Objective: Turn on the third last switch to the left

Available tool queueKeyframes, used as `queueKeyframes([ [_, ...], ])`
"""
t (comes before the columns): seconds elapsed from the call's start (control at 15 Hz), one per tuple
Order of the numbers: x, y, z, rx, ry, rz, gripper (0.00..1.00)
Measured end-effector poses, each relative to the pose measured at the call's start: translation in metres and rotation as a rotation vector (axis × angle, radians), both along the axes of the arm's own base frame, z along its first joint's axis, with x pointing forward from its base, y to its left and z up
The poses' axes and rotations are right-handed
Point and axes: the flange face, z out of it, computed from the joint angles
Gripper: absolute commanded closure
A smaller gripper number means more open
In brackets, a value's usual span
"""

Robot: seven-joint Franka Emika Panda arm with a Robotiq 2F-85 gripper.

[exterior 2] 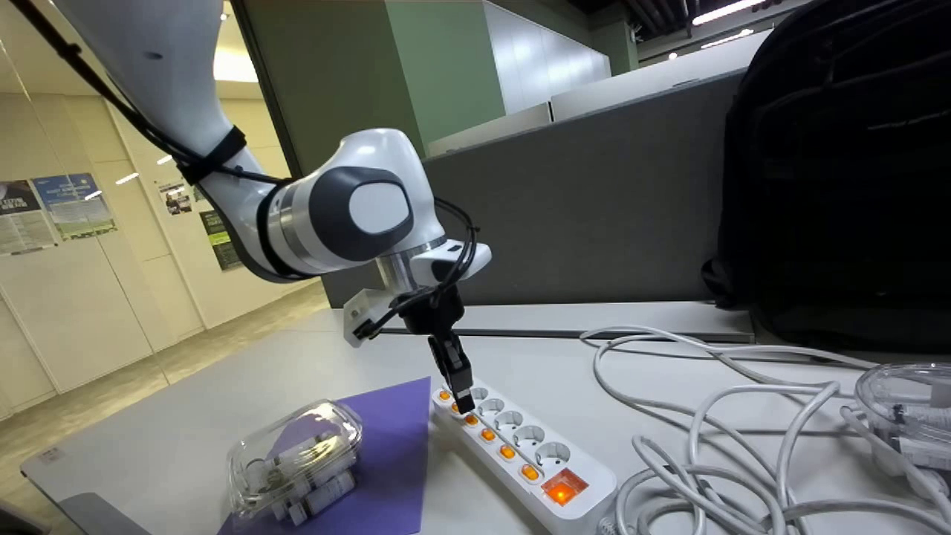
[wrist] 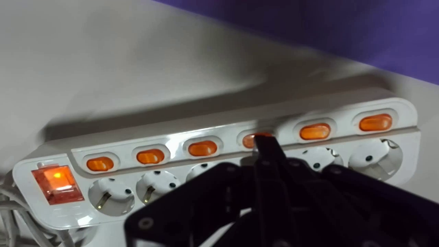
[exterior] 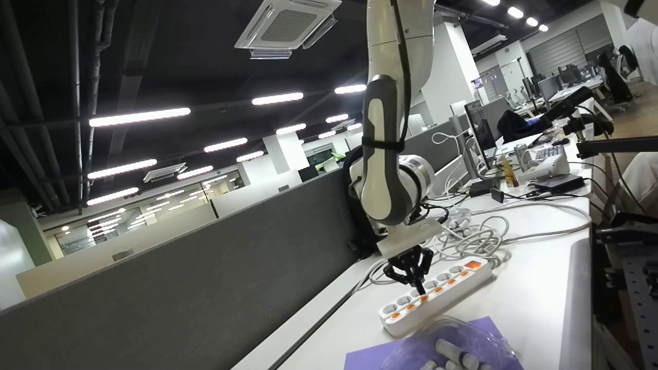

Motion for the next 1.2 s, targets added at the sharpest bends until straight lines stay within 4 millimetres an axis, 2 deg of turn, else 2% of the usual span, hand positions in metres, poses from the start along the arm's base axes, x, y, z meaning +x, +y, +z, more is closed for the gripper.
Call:
queueKeyframes([
  [0.4, 0.003, -0.002, -0.011, 0.009, 0.014, -0.002, 1.00],
  [0.8, 0.006, 0.000, -0.013, 0.010, 0.021, 0.022, 1.00],
  [1.2, 0.014, 0.016, -0.016, -0.071, 0.072, 0.060, 1.00],
])
